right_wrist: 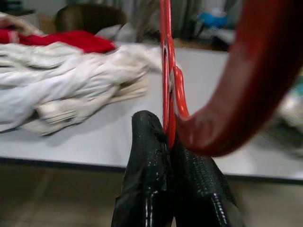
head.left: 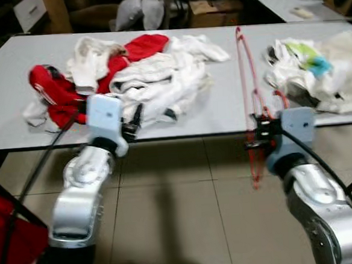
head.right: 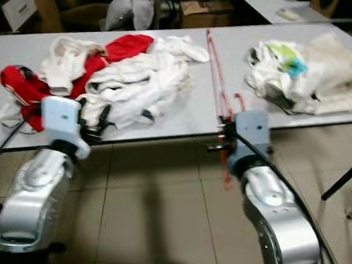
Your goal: Hang hanger
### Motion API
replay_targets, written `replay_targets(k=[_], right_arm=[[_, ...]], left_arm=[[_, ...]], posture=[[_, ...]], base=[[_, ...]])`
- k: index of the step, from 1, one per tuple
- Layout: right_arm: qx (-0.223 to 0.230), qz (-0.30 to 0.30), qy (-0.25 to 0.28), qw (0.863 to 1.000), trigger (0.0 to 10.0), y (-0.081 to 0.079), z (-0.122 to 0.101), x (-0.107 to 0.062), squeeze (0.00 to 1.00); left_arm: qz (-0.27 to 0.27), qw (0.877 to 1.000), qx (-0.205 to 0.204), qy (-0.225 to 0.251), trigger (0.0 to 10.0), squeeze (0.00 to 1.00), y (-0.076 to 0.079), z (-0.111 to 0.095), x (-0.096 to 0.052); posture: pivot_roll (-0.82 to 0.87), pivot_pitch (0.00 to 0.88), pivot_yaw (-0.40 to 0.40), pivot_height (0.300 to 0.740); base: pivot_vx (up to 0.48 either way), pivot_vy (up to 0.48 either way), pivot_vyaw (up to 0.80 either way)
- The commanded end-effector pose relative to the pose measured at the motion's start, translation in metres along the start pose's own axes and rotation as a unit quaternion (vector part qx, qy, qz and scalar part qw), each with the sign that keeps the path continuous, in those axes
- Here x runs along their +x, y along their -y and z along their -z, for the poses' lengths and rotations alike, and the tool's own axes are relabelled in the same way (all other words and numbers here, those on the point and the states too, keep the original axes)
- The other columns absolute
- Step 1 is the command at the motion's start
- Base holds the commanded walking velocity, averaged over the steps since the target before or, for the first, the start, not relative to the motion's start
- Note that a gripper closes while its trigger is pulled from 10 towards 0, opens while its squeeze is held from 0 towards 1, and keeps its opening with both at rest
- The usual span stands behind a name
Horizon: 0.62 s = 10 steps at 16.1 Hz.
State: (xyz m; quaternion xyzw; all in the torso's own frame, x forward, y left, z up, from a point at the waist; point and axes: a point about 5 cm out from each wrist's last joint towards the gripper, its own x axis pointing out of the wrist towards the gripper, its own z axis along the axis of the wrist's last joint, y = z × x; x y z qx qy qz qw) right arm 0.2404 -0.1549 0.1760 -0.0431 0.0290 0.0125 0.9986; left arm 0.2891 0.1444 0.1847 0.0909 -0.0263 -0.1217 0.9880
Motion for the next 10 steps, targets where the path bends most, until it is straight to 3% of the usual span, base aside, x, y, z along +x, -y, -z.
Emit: replay_targets(k=[1, 2, 5, 10], right_arm=[[-0.018, 0.008, 0.017, 1.000, 10.0, 0.0002, -0.0024, 0.0001, 0.00], [-0.025, -0.006, 0.012, 1.000, 10.0, 0.0000, 0.0002, -0.0006, 0.00], [0.019, -0.034, 0.004, 0.999, 10.0, -0.0023, 0.0035, -0.0030, 0.00], [0.033, -0.038, 0.010, 0.999, 10.0, -0.0059, 0.0043, -0.0018, 0.00]], left_arm=[[-0.003, 1.000, 0.011, -0.006, 10.0, 0.00, -0.0051, 0.0034, -0.0010], [0.000, 1.000, 0.011, 0.000, 10.0, 0.00, -0.0041, 0.0032, -0.0005], [0.005, 1.000, 0.011, 0.003, 10.0, 0.00, -0.0043, 0.0011, 0.0015], [-0.003, 1.000, 0.008, 0.004, 10.0, 0.00, -0.0071, 0.0013, 0.0037]], posture=[[0.00, 0.031, -0.013, 0.740], [0.00, 0.032, -0.013, 0.740], [0.00, 0.037, -0.005, 0.740], [0.00, 0.040, -0.011, 0.740]], base=[[0.000, 0.000, 0.00], [0.000, 0.000, 0.00], [0.000, 0.000, 0.00], [0.266, 0.000, 0.18]])
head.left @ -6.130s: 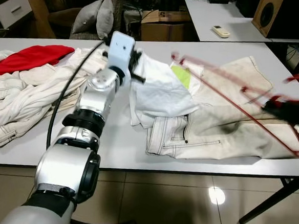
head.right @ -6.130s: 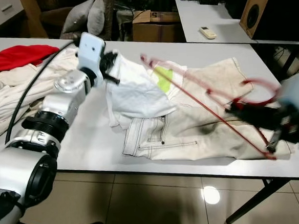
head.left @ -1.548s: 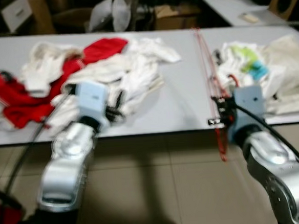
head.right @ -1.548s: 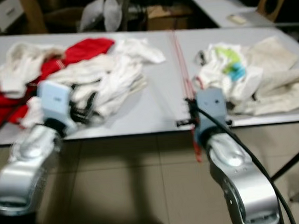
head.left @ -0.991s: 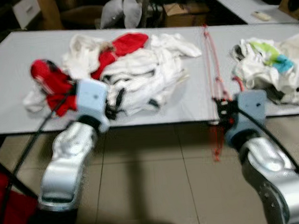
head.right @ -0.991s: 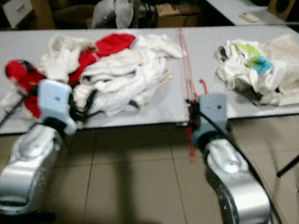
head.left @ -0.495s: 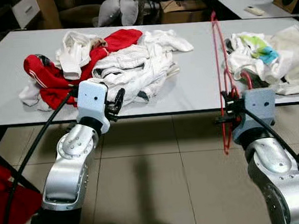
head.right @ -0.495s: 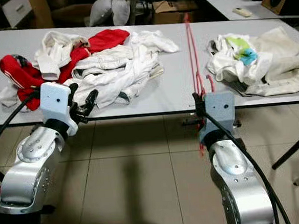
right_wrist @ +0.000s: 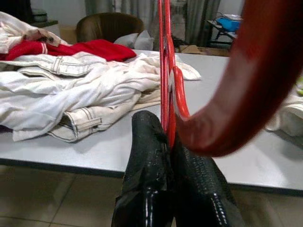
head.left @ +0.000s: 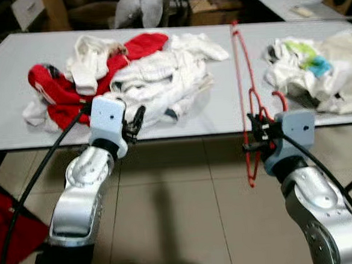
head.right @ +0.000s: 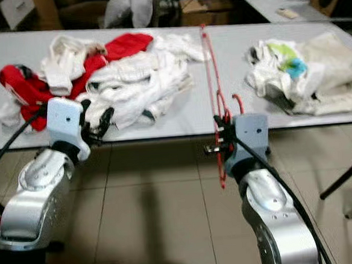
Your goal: Hang hanger
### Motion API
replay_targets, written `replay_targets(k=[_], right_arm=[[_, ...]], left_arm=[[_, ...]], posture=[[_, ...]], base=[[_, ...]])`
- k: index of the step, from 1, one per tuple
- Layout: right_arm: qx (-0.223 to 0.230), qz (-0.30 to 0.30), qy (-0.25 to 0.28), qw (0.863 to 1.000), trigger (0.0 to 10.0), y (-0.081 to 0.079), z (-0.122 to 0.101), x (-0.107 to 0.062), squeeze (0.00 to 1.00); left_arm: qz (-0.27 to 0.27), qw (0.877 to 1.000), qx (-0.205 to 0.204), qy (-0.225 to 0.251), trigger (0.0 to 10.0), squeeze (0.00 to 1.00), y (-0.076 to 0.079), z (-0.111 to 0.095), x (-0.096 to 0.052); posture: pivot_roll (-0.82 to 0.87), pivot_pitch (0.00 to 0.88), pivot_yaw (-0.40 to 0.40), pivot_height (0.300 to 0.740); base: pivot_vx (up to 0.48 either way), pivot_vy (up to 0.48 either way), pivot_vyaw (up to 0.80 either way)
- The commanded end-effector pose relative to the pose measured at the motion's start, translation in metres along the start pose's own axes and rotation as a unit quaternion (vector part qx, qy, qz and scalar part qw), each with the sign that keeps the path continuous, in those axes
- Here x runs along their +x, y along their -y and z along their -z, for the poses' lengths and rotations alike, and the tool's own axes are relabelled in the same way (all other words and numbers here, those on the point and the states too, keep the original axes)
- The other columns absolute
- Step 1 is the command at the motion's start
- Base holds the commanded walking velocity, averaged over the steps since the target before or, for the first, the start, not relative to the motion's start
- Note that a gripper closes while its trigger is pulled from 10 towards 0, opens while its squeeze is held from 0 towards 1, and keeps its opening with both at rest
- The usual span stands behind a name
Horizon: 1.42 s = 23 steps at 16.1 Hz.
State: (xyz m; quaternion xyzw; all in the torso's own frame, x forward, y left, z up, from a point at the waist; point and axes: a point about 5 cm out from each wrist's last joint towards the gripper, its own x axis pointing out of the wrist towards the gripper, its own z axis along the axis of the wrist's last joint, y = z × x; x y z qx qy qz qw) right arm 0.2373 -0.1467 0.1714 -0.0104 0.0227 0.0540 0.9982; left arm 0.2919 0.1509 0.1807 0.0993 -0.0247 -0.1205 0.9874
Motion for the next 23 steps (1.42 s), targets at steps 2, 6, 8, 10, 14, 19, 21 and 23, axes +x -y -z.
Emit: replay_targets(k=[2, 6, 8, 10, 14, 19, 21, 23], right_arm=[[0.006, 0.001, 0.001, 1.000, 10.0, 0.004, 0.001, 0.003, 0.00], [-0.010, -0.020, 0.003, 1.000, 10.0, -0.001, -0.001, 0.007, 0.00], [-0.009, -0.020, 0.006, 1.000, 10.0, -0.001, -0.001, 0.008, 0.00], [-0.014, -0.024, 0.011, 1.000, 10.0, -0.002, -0.002, 0.009, 0.00], [-0.015, -0.020, 0.018, 1.000, 10.0, -0.002, -0.004, 0.012, 0.00], [0.000, -0.008, 0.035, 0.999, 10.0, -0.001, -0.008, 0.017, 0.00], [0.003, -0.006, 0.028, 1.000, 10.0, 0.000, -0.005, 0.013, 0.00], [0.005, -0.008, 0.025, 1.000, 10.0, 0.000, -0.004, 0.012, 0.00]], left_arm=[[-0.007, 1.000, -0.001, 0.008, 10.0, 0.00, -0.002, -0.004, 0.003], [-0.013, 1.000, -0.001, 0.007, 10.0, 0.00, -0.005, -0.003, 0.003], [-0.013, 1.000, -0.001, 0.008, 10.0, 0.00, -0.006, -0.004, 0.004], [-0.013, 1.000, 0.000, 0.009, 10.0, 0.00, -0.007, -0.005, 0.006], [-0.010, 1.000, 0.002, 0.011, 10.0, 0.00, -0.008, -0.006, 0.010], [0.008, 1.000, 0.008, 0.016, 10.0, 0.00, -0.004, -0.009, 0.013], [0.018, 1.000, 0.010, 0.009, 10.0, 0.00, 0.003, -0.006, 0.008], [0.026, 1.000, 0.014, 0.006, 10.0, 0.00, 0.008, -0.003, 0.004]], posture=[[0.01, 0.038, -0.020, 0.740], [0.01, 0.034, -0.021, 0.740], [0.01, 0.031, -0.016, 0.740], [0.01, 0.027, -0.011, 0.740], [0.01, 0.022, -0.005, 0.740], [0.03, 0.030, 0.014, 0.740], [0.03, 0.052, -0.002, 0.740], [0.03, 0.059, -0.013, 0.740]], base=[[0.277, 0.000, 0.00], [0.287, 0.000, 0.20], [0.300, 0.000, 0.80], [0.300, 0.000, 0.00], [0.304, 0.000, 0.00], [0.303, 0.000, 0.00], [0.304, 0.000, 0.00], [0.306, 0.000, 0.00]])
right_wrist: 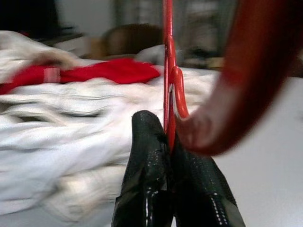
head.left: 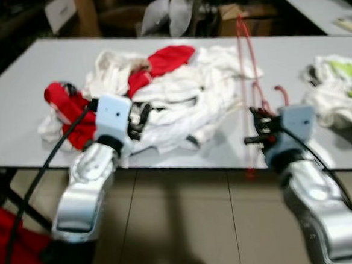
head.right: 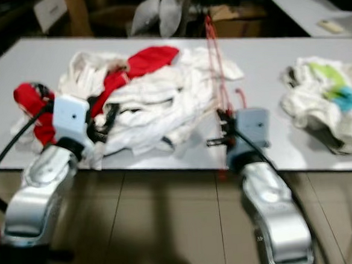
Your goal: Hang hanger
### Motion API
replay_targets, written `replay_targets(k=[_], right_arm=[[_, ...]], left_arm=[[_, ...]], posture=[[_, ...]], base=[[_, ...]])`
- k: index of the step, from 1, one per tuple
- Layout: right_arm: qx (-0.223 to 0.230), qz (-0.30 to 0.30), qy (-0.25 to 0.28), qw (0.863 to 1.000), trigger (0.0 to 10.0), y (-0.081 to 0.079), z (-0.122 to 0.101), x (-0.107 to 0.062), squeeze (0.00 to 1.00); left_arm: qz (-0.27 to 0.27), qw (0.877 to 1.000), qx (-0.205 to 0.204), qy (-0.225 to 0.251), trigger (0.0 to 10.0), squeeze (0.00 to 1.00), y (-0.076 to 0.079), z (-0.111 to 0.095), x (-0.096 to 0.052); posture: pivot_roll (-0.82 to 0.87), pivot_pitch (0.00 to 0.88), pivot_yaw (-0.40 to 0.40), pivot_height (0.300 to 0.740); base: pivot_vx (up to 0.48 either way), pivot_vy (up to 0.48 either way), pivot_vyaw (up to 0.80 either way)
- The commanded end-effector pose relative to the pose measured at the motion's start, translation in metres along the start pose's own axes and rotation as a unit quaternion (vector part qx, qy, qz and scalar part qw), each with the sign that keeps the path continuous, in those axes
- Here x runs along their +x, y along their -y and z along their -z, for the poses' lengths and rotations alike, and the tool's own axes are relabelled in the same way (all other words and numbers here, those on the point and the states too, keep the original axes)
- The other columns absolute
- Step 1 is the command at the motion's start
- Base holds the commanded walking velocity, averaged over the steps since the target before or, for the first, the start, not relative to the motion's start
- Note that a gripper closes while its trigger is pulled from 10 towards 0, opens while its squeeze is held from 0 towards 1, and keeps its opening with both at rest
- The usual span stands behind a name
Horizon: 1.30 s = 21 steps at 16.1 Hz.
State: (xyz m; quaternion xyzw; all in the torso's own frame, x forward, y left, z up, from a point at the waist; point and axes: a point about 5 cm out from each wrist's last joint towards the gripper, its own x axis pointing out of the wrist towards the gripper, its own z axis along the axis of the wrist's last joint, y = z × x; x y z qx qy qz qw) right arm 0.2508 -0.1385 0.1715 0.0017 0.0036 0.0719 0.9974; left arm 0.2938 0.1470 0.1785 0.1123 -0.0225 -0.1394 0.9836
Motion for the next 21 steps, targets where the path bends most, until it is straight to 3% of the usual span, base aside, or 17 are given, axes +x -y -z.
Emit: replay_targets(k=[1, 21], right_arm=[[-0.006, 0.009, 0.005, 1.000, 10.0, 0.0058, -0.0023, -0.0017, 0.00], [0.021, 0.026, 0.014, 0.999, 10.0, 0.0070, -0.0028, 0.0000, 0.00]], left_arm=[[0.008, 1.000, 0.004, 0.007, 10.0, 0.00, 0.0049, -0.0046, 0.0006], [0.017, 1.000, 0.011, 0.016, 10.0, 0.00, 0.0061, -0.0092, 0.0050]], posture=[[0.03, 0.059, -0.017, 0.740], [0.03, 0.038, -0.014, 0.740]], base=[[0.304, 0.000, 0.00], [0.304, 0.000, 0.00]])
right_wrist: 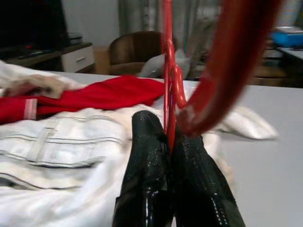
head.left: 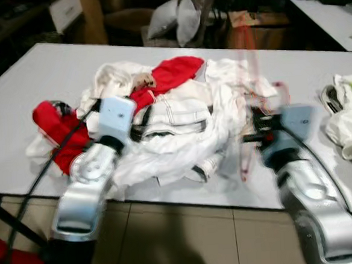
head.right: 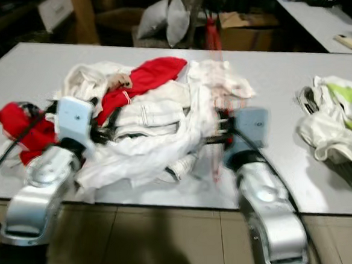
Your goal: Hang hanger
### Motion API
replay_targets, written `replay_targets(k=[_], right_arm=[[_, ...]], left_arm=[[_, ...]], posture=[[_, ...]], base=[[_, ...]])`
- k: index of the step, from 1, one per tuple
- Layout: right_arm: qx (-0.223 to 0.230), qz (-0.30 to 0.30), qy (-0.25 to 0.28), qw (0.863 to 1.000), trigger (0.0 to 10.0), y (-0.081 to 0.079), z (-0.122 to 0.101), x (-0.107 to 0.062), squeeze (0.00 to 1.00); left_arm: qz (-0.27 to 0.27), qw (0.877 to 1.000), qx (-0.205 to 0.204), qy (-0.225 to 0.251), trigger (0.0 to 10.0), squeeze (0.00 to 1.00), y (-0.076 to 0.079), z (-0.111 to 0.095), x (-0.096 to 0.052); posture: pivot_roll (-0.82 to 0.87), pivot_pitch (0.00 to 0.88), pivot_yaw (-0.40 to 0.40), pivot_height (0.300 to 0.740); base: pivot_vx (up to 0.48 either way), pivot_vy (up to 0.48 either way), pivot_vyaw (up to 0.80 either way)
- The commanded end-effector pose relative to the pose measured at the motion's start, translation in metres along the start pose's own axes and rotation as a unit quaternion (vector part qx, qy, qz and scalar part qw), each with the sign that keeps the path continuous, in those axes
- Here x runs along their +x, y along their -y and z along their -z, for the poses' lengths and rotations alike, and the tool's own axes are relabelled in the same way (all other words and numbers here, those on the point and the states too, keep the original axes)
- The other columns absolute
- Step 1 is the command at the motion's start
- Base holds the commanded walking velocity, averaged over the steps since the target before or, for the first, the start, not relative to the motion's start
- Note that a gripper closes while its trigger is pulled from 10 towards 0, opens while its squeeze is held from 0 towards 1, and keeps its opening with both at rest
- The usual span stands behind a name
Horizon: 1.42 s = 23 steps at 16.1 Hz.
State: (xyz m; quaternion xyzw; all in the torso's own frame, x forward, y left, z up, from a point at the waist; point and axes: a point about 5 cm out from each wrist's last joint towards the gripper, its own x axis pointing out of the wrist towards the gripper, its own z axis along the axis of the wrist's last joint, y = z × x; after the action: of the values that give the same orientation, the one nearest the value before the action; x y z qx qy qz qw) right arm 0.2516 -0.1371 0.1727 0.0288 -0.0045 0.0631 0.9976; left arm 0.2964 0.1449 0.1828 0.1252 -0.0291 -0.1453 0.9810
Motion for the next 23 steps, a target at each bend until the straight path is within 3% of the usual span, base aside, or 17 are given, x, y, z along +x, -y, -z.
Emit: replay_targets(k=[1, 8, 13, 16, 19, 23], right_arm=[[-0.003, 0.017, 0.005, 1.000, 10.0, 0.0083, -0.0020, -0.0009, 0.00], [0.009, 0.030, 0.006, 0.999, 10.0, 0.0117, -0.0012, -0.0030, 0.00], [0.014, 0.031, 0.006, 0.999, 10.0, 0.0113, -0.0004, -0.0042, 0.00], [0.018, 0.035, 0.009, 0.999, 10.0, 0.0111, -0.0007, -0.0047, 0.00], [0.020, 0.039, 0.012, 0.999, 10.0, 0.0116, -0.0011, -0.0054, 0.00], [0.021, 0.042, 0.013, 0.999, 10.0, 0.0128, -0.0015, -0.0063, 0.00]], left_arm=[[0.008, 1.000, -0.008, 0.021, 10.0, 0.00, 0.0061, -0.0071, 0.0020], [0.034, 0.999, -0.003, 0.035, 10.0, 0.00, 0.0121, -0.0131, 0.0029], [0.036, 0.999, 0.000, 0.034, 10.0, 0.00, 0.0101, -0.0131, 0.0033], [0.038, 0.998, 0.042, 0.032, 10.0, 0.00, 0.0107, -0.0144, 0.0043], [0.034, 0.999, 0.005, 0.033, 10.0, 0.00, 0.0107, -0.0137, 0.0036], [0.038, 0.999, 0.014, 0.035, 10.0, 0.00, 0.0112, -0.0150, 0.0037]], posture=[[0.03, 0.036, -0.012, 0.740], [0.03, 0.038, -0.003, 0.740], [0.03, 0.043, 0.001, 0.740], [0.03, 0.047, 0.005, 0.740], [0.03, 0.051, 0.009, 0.740], [0.03, 0.053, 0.009, 0.740]], base=[[0.000, 0.000, 0.00], [0.000, 0.039, 0.00], [0.000, 0.440, -0.78], [0.000, -0.480, -0.53], [0.000, -0.320, 0.00], [0.000, 0.000, 0.00]])
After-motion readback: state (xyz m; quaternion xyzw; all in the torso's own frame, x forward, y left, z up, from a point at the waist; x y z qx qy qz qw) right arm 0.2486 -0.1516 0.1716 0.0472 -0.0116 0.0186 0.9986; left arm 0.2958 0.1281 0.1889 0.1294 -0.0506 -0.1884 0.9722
